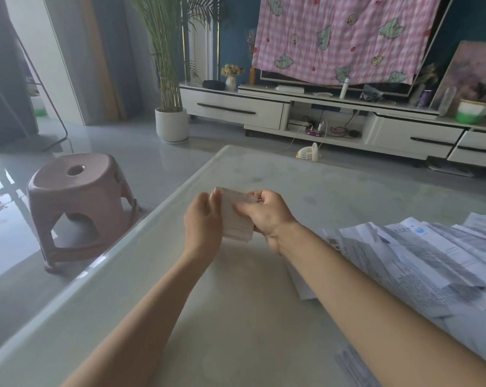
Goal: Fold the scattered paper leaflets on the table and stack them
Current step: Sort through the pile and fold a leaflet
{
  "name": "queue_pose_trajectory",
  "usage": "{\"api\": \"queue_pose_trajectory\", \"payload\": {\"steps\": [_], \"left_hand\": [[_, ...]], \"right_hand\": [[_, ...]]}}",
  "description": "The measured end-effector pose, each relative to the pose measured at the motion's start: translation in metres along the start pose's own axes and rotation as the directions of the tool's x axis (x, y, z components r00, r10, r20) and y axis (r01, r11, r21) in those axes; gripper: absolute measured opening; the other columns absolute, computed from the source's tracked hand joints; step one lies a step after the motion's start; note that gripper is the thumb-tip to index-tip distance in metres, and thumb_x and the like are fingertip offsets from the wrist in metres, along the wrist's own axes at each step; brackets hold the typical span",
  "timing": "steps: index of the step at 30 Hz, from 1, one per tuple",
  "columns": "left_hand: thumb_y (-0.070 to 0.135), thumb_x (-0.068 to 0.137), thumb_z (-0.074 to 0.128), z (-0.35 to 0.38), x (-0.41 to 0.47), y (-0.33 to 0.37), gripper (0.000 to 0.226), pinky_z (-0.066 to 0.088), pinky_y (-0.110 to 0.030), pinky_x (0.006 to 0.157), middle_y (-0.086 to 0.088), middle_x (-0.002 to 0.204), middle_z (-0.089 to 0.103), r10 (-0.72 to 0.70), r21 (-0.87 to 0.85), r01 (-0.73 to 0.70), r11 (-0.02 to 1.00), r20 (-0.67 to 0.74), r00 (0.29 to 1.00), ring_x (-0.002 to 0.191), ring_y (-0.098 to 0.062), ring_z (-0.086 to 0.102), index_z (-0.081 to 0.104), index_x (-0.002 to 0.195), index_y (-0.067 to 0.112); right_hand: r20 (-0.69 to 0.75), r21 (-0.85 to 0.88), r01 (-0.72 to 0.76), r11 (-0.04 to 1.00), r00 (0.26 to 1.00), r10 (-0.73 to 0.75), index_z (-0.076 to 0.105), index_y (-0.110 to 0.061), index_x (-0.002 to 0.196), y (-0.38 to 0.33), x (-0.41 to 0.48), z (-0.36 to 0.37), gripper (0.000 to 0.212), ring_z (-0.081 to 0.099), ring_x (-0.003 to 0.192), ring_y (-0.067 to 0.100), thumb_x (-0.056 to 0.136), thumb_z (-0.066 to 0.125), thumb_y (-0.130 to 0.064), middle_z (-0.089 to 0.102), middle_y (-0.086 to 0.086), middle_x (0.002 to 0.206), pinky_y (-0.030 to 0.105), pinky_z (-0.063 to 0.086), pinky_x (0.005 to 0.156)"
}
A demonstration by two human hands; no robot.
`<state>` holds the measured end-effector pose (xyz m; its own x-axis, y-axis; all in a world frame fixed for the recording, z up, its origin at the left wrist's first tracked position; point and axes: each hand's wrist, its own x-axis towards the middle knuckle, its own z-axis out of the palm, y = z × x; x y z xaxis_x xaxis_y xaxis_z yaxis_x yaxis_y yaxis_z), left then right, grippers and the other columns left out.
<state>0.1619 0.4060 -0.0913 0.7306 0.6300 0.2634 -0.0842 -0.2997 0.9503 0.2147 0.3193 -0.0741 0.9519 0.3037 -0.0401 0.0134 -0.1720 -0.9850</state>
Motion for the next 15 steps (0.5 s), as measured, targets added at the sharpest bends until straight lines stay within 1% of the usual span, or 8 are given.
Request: {"api": "queue_pose_trajectory", "payload": {"steps": [2, 5, 7, 9, 11, 12, 14, 15], "left_hand": [[0.024, 0.100, 0.038, 0.003, 0.000, 0.001, 0.034, 0.033, -0.012, 0.052, 0.003, 0.066, 0.045, 0.051, 0.064, -0.045, 0.997, -0.099, 0.994, 0.061, -0.011, 0.039, 0.042, 0.069, 0.011], [0.022, 0.099, 0.038, 0.008, -0.001, 0.000, 0.037, 0.031, -0.011, 0.049, 0.002, 0.065, 0.043, 0.068, 0.086, -0.056, 0.995, -0.152, 0.986, 0.058, -0.008, 0.036, 0.035, 0.063, 0.015], [0.022, 0.099, 0.040, 0.011, -0.001, 0.000, 0.038, 0.030, -0.017, 0.049, 0.002, 0.064, 0.043, 0.058, 0.075, -0.045, 0.996, -0.176, 0.983, 0.057, -0.008, 0.036, 0.036, 0.062, 0.013], [0.023, 0.098, 0.041, 0.011, 0.002, -0.001, 0.035, 0.023, -0.028, 0.053, 0.002, 0.064, 0.043, 0.036, 0.069, -0.023, 0.997, -0.194, 0.980, 0.058, -0.009, 0.036, 0.043, 0.067, 0.007], [0.024, 0.098, 0.043, 0.008, 0.009, -0.004, 0.033, 0.021, -0.031, 0.056, 0.002, 0.063, 0.043, 0.021, 0.071, -0.008, 0.997, -0.176, 0.984, 0.061, -0.016, 0.038, 0.048, 0.071, 0.004], [0.025, 0.098, 0.044, 0.005, 0.015, -0.008, 0.035, 0.025, -0.033, 0.057, 0.001, 0.062, 0.043, 0.016, 0.072, -0.005, 0.997, -0.152, 0.988, 0.064, -0.019, 0.039, 0.047, 0.068, 0.006], [0.029, 0.098, 0.042, 0.000, 0.024, -0.013, 0.039, 0.038, -0.035, 0.062, -0.002, 0.062, 0.044, 0.019, 0.098, -0.009, 0.995, -0.099, 0.995, 0.069, -0.026, 0.045, 0.044, 0.064, 0.009], [0.032, 0.099, 0.039, -0.001, 0.026, -0.015, 0.040, 0.041, -0.037, 0.067, -0.006, 0.067, 0.047, 0.017, 0.123, -0.008, 0.992, -0.072, 0.997, 0.074, -0.029, 0.049, 0.045, 0.068, 0.008]], "right_hand": [[-0.086, -0.189, 0.022, 0.982, 0.995, -0.039, 0.056, -0.009, 0.099, -0.002, -0.010, 0.006, 0.031, 0.058, 0.095, 0.029, 0.092, 0.053, -0.040, 0.058, 0.012, 0.100, 0.043, 0.051, 0.084], [-0.157, -0.412, 0.131, 0.902, 0.965, -0.212, 0.055, -0.005, 0.112, -0.001, -0.024, 0.010, 0.046, 0.058, 0.102, 0.033, 0.098, 0.037, -0.044, 0.061, 0.014, 0.110, 0.032, 0.044, 0.078], [-0.196, -0.422, 0.170, 0.891, 0.942, -0.272, 0.053, -0.006, 0.111, 0.001, -0.029, 0.012, 0.043, 0.057, 0.102, 0.031, 0.098, 0.038, -0.044, 0.062, 0.012, 0.111, 0.031, 0.039, 0.074], [-0.215, -0.412, 0.183, 0.893, 0.932, -0.291, 0.053, -0.005, 0.108, 0.000, -0.028, 0.016, 0.042, 0.057, 0.101, 0.031, 0.097, 0.039, -0.043, 0.062, 0.013, 0.110, 0.031, 0.038, 0.073], [-0.214, -0.358, 0.151, 0.921, 0.947, -0.238, 0.055, -0.004, 0.110, -0.001, -0.022, 0.018, 0.041, 0.057, 0.101, 0.031, 0.098, 0.039, -0.039, 0.062, 0.014, 0.111, 0.027, 0.035, 0.069], [-0.183, -0.305, 0.115, 0.945, 0.967, -0.176, 0.056, -0.003, 0.108, -0.001, -0.019, 0.018, 0.039, 0.058, 0.096, 0.031, 0.099, 0.037, -0.037, 0.062, 0.015, 0.106, 0.024, 0.037, 0.064], [-0.100, -0.210, -0.001, 0.978, 0.995, -0.021, 0.056, -0.006, 0.096, 0.001, -0.012, 0.017, 0.034, 0.056, 0.067, 0.027, 0.100, 0.035, -0.033, 0.057, 0.012, 0.082, 0.021, 0.039, 0.046], [-0.096, -0.200, -0.049, 0.978, 0.995, 0.031, 0.055, -0.006, 0.092, 0.003, -0.009, 0.015, 0.033, 0.053, 0.058, 0.025, 0.099, 0.036, -0.032, 0.054, 0.010, 0.074, 0.020, 0.039, 0.043]]}}
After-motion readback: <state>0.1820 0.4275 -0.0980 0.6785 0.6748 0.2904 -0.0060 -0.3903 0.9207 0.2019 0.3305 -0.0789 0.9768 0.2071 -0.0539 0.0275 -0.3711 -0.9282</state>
